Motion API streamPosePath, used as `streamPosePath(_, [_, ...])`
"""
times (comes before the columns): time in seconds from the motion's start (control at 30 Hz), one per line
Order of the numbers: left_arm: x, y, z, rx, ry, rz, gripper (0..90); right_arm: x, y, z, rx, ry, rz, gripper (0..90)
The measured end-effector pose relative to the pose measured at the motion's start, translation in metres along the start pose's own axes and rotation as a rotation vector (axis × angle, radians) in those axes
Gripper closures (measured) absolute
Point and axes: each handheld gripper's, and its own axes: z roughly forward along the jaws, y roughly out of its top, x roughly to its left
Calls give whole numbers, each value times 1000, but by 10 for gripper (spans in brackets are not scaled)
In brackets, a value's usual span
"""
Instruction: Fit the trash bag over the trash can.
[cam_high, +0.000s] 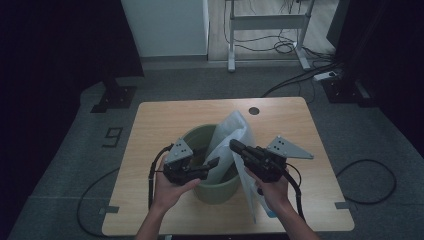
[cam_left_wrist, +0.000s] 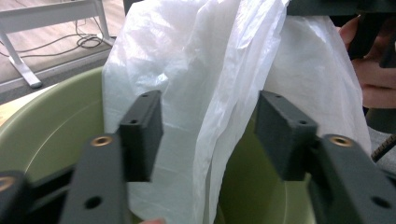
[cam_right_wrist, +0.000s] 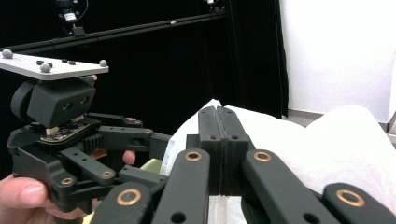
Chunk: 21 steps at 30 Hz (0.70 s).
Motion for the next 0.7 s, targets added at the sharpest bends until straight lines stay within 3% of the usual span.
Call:
streamPosePath(0.2, [-7,6,8,26,-41,36,741,0,0,0,-4,4,-1,891])
streamPosePath(0.3, [-8,8,10,28,-55,25,872,0,-1,-1,-3,6,-1,850])
streamPosePath(0.43, [-4,7,8,7,-27,-14,900,1,-5,-6,-9,11,-3,597])
streamPosePath(0.7, [5,3,4,-14,10,-75,900,10,-30,-33,-32,-55,-1,391])
